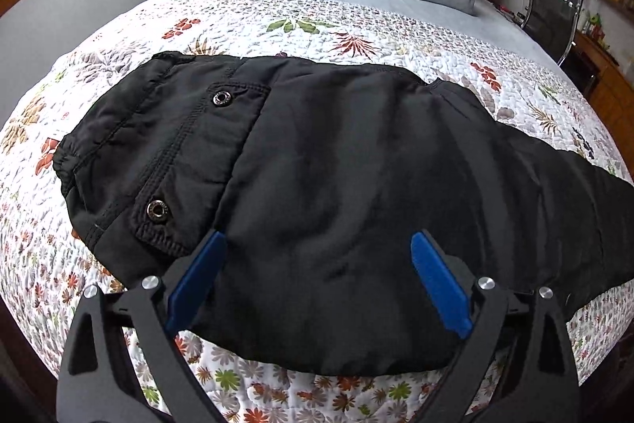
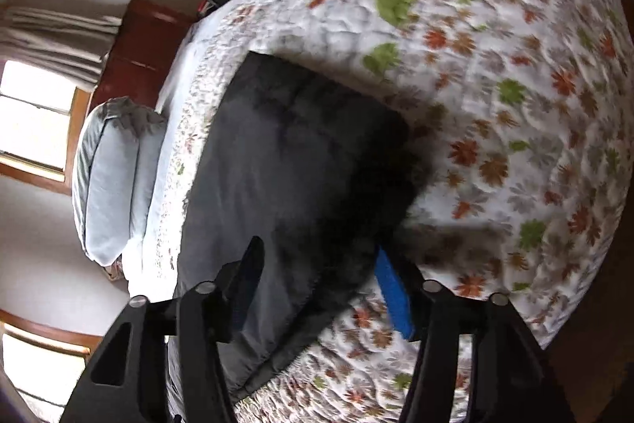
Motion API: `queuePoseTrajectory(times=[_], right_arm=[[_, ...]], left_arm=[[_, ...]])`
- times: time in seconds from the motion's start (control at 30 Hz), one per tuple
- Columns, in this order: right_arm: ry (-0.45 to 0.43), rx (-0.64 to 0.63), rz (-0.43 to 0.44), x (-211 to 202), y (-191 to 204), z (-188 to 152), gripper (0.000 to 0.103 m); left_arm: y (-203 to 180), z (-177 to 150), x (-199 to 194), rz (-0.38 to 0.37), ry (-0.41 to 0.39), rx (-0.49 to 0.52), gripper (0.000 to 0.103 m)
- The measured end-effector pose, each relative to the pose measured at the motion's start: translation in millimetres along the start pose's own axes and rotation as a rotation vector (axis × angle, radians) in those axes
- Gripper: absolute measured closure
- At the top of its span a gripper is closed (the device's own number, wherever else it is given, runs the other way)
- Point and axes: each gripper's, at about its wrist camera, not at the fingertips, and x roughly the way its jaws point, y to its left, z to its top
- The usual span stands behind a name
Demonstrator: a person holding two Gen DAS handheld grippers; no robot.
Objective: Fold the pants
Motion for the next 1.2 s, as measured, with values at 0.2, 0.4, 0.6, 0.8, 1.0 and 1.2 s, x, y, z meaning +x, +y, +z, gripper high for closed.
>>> queuePoseTrajectory(times=[0.2,0.4,0.6,0.8,1.0,1.2], right_arm=[[-0.026,0.032,-0.025,15,7,0,0.043],[-0.056,0.014,0.026,-1,6,-3,0.075],[-0.082,-0.103,0.091,-21,33,-2,0.087],[-0.094,-0.128,0.156,-39,54,8,0.089],[-0.102,-0.091,0.111,-45,32,10,0.091],[-0.067,-0.009,0.015,-27,-5,0,0.091]], left_arm=[[-3,0,2,0.005,0.008,0.006,0.007],[-1,1,2,0.004,0.019,0.014,0.007],[-1,-1,4,0.007,0.025,0.012,0.005],[-4,-1,4,0.007,0.039,0.01,0.004],[-7,-5,1,-0.036,0.043,0.01,0.004],[-13,-8,11,-0.015,0.061,0.05,0.003]])
